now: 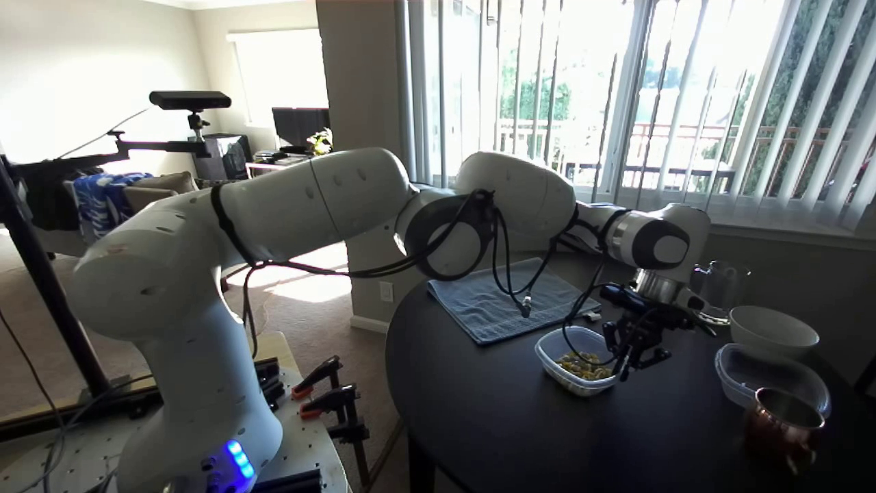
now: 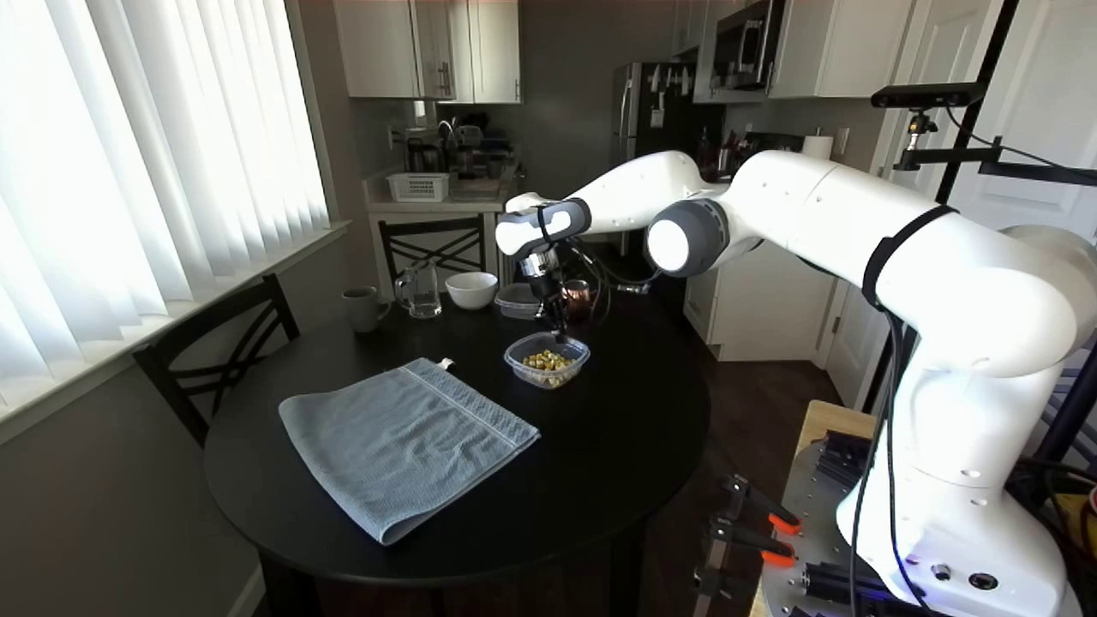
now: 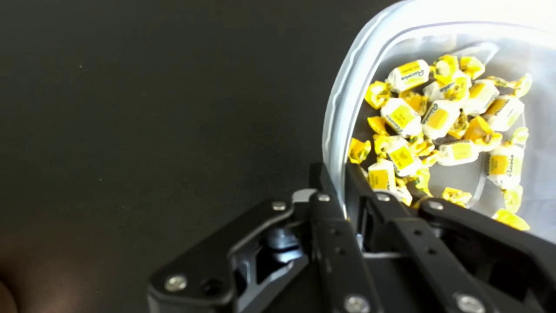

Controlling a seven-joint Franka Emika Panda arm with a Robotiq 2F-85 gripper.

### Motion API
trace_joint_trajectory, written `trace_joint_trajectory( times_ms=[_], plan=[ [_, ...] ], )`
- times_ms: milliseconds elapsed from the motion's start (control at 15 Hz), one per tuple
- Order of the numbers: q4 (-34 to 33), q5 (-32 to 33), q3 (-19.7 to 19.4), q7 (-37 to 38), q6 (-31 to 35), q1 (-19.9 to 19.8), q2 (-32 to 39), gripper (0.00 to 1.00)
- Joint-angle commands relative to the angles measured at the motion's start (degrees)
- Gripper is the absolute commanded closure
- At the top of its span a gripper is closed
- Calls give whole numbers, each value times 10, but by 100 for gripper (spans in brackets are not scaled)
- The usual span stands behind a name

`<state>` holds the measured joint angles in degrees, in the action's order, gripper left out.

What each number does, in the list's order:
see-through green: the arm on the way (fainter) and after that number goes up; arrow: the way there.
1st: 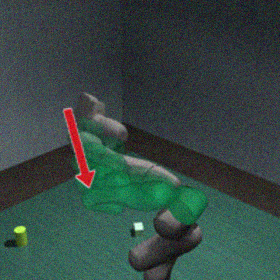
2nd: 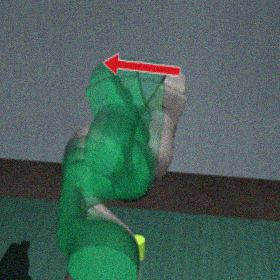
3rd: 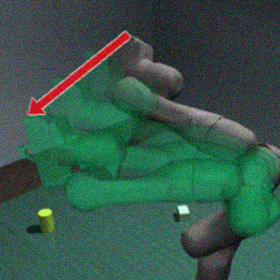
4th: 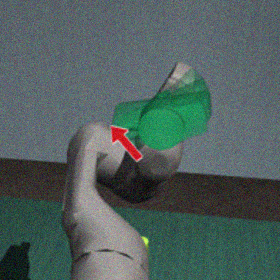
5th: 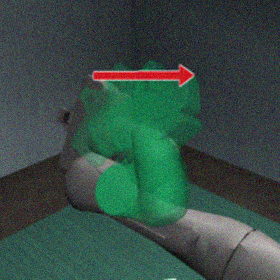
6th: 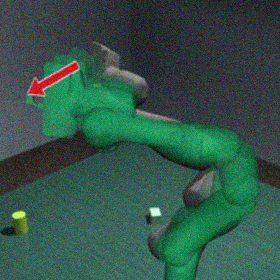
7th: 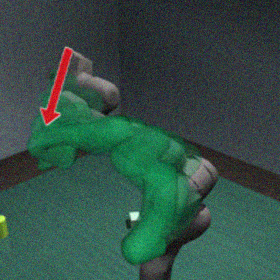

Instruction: Pour the contents in the container on the towel

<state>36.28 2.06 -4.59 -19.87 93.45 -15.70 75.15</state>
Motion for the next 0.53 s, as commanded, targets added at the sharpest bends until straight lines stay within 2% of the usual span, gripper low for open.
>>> trace_joint_trajectory(
  times_ms=[0, 467],
  plan=[
    [-11, -10, 15, -24, -35, -3, -1, 97],
    [-25, -4, 39, -25, -71, 34, -25, 96]
  ],
)
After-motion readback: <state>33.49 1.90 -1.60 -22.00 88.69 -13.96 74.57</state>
